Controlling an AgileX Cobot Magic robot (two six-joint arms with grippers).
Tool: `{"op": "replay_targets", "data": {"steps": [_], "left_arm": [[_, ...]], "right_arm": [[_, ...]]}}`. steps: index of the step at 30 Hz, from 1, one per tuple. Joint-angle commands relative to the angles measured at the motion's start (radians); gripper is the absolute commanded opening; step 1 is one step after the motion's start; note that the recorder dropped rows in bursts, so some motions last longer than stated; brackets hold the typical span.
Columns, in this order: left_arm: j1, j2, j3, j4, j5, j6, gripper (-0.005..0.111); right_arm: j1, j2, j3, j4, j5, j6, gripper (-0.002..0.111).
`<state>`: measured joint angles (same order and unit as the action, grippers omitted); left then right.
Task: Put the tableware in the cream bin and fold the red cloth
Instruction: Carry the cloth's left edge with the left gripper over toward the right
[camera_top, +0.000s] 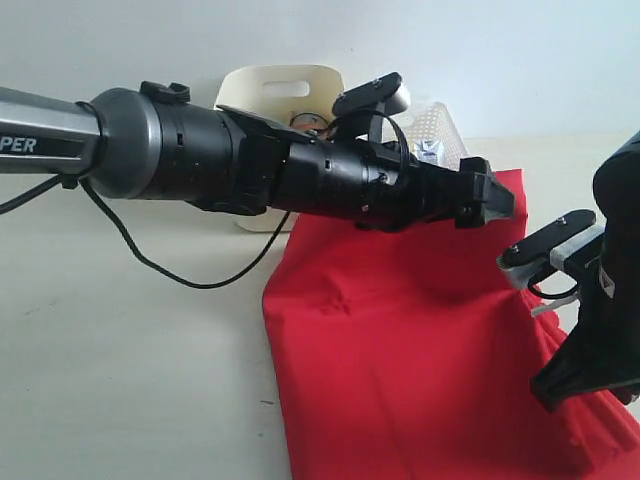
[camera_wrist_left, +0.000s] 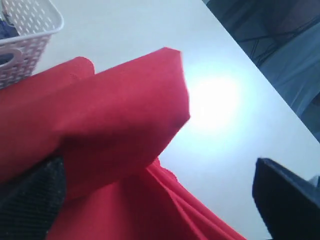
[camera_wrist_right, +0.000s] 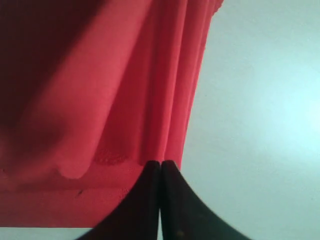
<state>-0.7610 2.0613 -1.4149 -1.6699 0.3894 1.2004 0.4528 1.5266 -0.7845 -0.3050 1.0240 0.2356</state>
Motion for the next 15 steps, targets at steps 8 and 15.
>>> {"op": "replay_targets", "data": {"steps": [8, 15], "left_arm": [[0.015, -0.062, -0.007, 0.298, 0.212, -0.184, 0.097], [0.002, -0.13, -0.002, 0.801, 0.3, -0.507, 0.097]], "right_arm": [[0.001, -0.006, -0.003, -0.012, -0.001, -0.006, 0.001], [0.001, -0.039, -0.003, -0.109, 0.004, 0.078, 0.001]]}}
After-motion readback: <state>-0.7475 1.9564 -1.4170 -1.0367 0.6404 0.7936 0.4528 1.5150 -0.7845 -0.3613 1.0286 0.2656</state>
